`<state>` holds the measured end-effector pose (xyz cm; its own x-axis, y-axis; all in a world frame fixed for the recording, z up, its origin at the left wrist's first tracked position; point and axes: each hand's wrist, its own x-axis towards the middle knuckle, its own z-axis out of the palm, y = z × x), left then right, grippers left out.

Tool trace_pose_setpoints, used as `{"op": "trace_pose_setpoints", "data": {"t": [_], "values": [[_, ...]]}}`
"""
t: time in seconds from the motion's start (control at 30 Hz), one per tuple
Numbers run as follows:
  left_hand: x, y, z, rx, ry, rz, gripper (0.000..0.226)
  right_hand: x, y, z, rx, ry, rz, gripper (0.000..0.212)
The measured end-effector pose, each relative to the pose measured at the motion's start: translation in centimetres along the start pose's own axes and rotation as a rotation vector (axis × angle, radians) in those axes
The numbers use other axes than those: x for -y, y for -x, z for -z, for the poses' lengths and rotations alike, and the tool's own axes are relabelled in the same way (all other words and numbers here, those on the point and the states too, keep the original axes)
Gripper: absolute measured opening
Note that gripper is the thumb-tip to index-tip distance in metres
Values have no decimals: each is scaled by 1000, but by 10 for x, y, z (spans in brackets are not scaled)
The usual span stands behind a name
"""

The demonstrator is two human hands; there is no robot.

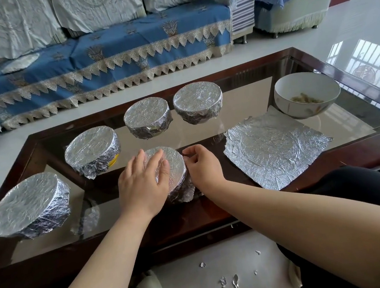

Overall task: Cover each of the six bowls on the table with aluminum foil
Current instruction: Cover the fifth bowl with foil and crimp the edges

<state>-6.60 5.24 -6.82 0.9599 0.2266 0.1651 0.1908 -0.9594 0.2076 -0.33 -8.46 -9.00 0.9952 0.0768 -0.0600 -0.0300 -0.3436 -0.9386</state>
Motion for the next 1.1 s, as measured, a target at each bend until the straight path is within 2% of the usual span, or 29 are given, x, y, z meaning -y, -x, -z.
{"op": "trace_pose_setpoints", "data": {"t": [0.07,0.23,0.43,0.57,0.67,0.87,0.97,1.03,1.07,1.1], "values": [[0,0,0,-3,-8,-3,76,2,4,3,7,50,23,17],[1,-1,-2,-9,-24,-8,80,6,18,10,70,126,78,40],[4,-3,-6,-22,-41,-13,74,7,25,10,130,100,115,31],[3,-3,-5,-23,-35,-12,77,11,21,10,176,104,96,36],[3,-3,-5,-14,-25,-4,77,15,20,8,221,67,50,38],[1,-2,-3,-22,-29,-7,77,16,17,7,273,-106,-84,24],[1,-3,-3,-24,-21,-2,77,19,15,8,304,-146,-115,27],[2,-3,-3,-24,-19,1,77,20,12,9,339,-37,-103,48],[2,-4,-3,-25,-18,1,78,21,10,9,369,24,-71,52],[1,-4,-3,-27,-16,-1,78,20,9,9,381,71,-28,47]]}}
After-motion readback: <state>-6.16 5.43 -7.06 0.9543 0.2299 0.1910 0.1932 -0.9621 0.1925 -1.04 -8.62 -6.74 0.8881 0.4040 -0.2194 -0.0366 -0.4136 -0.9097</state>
